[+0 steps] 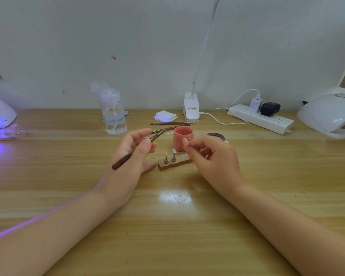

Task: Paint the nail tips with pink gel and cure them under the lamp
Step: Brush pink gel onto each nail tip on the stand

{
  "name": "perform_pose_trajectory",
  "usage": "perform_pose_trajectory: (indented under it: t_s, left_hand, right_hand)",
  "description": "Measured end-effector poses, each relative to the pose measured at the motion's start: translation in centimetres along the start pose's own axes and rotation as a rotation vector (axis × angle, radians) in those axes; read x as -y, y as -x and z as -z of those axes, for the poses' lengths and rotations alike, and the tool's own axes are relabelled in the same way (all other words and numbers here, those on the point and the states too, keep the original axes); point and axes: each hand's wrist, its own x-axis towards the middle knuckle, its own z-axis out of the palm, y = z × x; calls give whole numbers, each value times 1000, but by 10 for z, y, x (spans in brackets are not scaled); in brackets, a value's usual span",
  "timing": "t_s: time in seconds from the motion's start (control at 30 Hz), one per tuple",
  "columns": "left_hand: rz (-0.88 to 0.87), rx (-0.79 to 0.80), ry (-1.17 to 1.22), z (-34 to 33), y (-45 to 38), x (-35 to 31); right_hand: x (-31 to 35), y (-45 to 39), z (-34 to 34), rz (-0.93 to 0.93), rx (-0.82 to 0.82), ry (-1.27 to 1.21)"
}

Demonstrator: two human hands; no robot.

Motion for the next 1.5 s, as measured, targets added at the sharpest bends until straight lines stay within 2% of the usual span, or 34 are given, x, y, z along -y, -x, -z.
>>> perform_pose_trajectory:
  t_s: [0.13,0.47,0.57,0.7,0.8,1.1,1.23,1.4,1.5]
  left_hand:
    - [14,49,21,-1,-1,2]
    - [-13,105,5,-2,3,2]
    - [-19,116,-6,-2,3,2]
    - [-29,121,-14,-2,3,3]
    - [-26,128,-8,-2,3,3]
    - [-48,185,-59,-15,7,-2]
    - [-86,108,-102,-17,8,-8]
    - [-135,-60,-231,-13,-3,-26]
    - [-114,-89,-351,-14,-22,-42]
  right_hand:
    - [-6,-1,-2,-133,57,49]
    - [-7,-7,-3,-238,168,253]
    - [-5,-8,-2,-246,221,367]
    - [-1,-3,-1,-199,211,480]
    - [3,1,-3,-151,182,485]
    - [4,-3,-5,-88,297,489]
    - [4,0,-5,-24,253,541]
    - [4,4,-1,-9,161,467]
    - [6,5,1,-5,182,459]
